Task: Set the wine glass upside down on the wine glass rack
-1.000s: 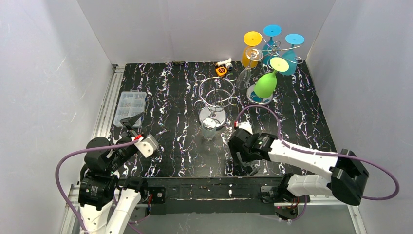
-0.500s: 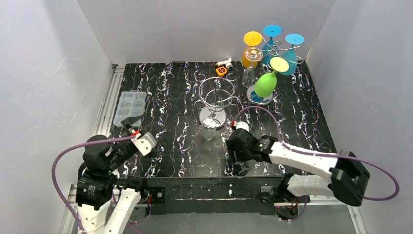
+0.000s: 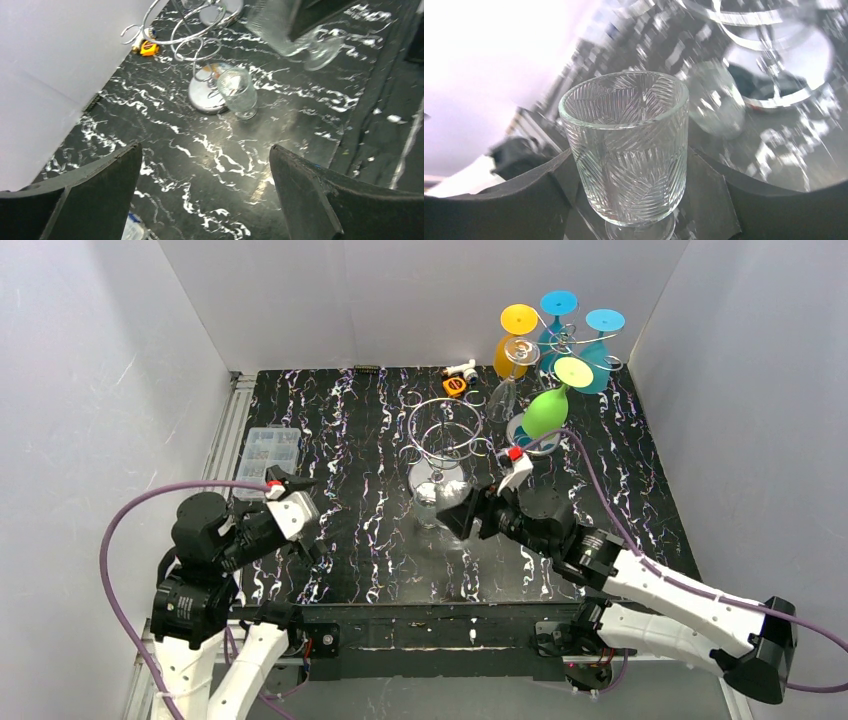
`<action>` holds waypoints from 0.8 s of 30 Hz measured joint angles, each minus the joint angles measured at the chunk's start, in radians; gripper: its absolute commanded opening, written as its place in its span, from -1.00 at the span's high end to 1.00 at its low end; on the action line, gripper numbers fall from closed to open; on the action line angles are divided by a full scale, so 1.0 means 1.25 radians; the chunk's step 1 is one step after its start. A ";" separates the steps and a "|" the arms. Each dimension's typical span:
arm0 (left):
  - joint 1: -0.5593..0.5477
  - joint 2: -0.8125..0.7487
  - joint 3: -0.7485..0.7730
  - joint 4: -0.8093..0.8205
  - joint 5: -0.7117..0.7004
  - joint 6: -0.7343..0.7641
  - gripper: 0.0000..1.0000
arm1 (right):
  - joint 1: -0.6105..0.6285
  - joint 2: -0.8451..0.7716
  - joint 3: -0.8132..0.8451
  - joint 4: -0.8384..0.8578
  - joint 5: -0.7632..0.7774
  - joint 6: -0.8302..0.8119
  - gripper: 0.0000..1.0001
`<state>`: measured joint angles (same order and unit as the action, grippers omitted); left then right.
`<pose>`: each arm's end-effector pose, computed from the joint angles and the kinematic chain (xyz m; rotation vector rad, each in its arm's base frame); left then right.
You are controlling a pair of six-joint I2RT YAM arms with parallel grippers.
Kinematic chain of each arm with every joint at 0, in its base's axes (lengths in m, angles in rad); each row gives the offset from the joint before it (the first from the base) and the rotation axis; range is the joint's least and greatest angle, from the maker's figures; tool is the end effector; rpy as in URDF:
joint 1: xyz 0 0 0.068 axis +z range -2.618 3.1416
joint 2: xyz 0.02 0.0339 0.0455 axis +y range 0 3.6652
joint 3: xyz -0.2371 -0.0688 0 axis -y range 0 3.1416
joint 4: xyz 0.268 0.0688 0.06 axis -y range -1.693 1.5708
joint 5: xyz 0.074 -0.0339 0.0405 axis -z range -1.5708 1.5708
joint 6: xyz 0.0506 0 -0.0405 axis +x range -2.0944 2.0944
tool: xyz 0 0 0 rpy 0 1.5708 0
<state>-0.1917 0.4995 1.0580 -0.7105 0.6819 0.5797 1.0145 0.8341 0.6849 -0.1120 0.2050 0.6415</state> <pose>0.1111 -0.0540 0.4028 1.0691 1.3184 -0.2966 0.1429 0.2103 0.2767 -0.2085 1.9287 0.9592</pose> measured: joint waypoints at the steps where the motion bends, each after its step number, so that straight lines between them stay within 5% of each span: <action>1: 0.000 0.010 0.009 0.000 0.010 -0.018 -0.97 | 0.000 0.010 0.009 0.041 -0.005 0.001 0.07; 9: 0.000 0.114 0.062 0.042 0.033 -0.408 -0.97 | 0.012 0.192 0.165 0.341 -0.041 -0.054 0.09; 15: 0.023 0.248 0.086 0.113 0.068 -0.869 -0.97 | 0.033 0.300 0.347 0.460 -0.053 -0.144 0.11; 24: 0.115 0.351 0.138 0.128 0.098 -1.251 -0.90 | 0.095 0.374 0.425 0.543 -0.038 -0.267 0.12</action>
<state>-0.0483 0.9386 1.2301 -0.5499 0.8047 -0.9844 1.1336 1.3018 1.2163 0.5667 0.1574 0.3080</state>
